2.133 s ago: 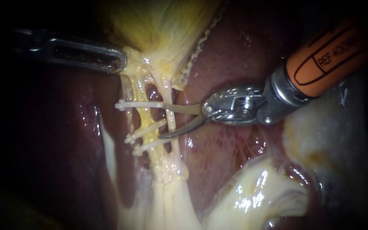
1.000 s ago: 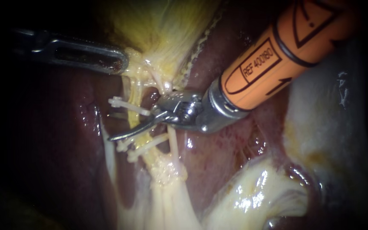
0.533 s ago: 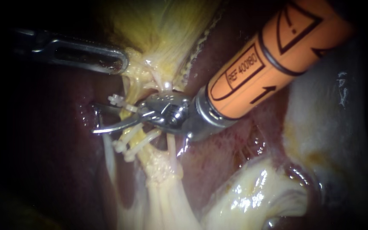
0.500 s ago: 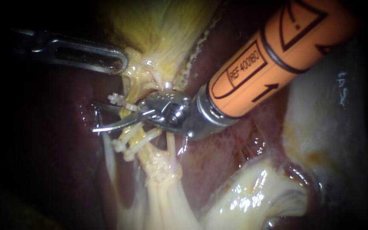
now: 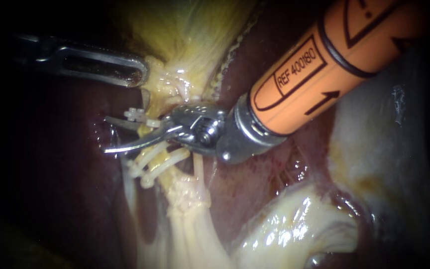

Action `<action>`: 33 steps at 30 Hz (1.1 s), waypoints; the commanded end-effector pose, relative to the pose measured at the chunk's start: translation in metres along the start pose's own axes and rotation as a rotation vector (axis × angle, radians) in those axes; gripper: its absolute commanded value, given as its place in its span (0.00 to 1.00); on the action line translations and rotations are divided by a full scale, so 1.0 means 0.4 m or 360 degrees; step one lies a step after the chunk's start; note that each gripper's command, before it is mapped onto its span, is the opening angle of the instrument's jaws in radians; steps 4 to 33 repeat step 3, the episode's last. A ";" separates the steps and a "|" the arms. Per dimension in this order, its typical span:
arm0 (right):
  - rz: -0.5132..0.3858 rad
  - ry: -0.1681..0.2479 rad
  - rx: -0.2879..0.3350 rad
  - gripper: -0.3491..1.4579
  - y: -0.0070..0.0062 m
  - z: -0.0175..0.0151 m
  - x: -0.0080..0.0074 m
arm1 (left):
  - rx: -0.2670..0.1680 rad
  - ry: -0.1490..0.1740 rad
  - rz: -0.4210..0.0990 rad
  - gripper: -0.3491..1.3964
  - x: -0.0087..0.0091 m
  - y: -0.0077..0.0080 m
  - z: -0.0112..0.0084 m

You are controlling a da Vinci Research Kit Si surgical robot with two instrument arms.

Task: Go to the cutting position left tube

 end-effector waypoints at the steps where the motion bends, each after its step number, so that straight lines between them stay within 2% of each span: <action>1: -0.0001 0.0000 -0.0001 0.97 0.0000 0.0001 -0.0001 | 0.0001 0.0000 0.0000 0.00 0.0000 -0.0001 0.0000; 33: -0.0001 0.0000 -0.0001 0.97 0.0000 0.0001 -0.0002 | 0.0000 0.0000 0.0000 0.00 0.0000 -0.0001 0.0000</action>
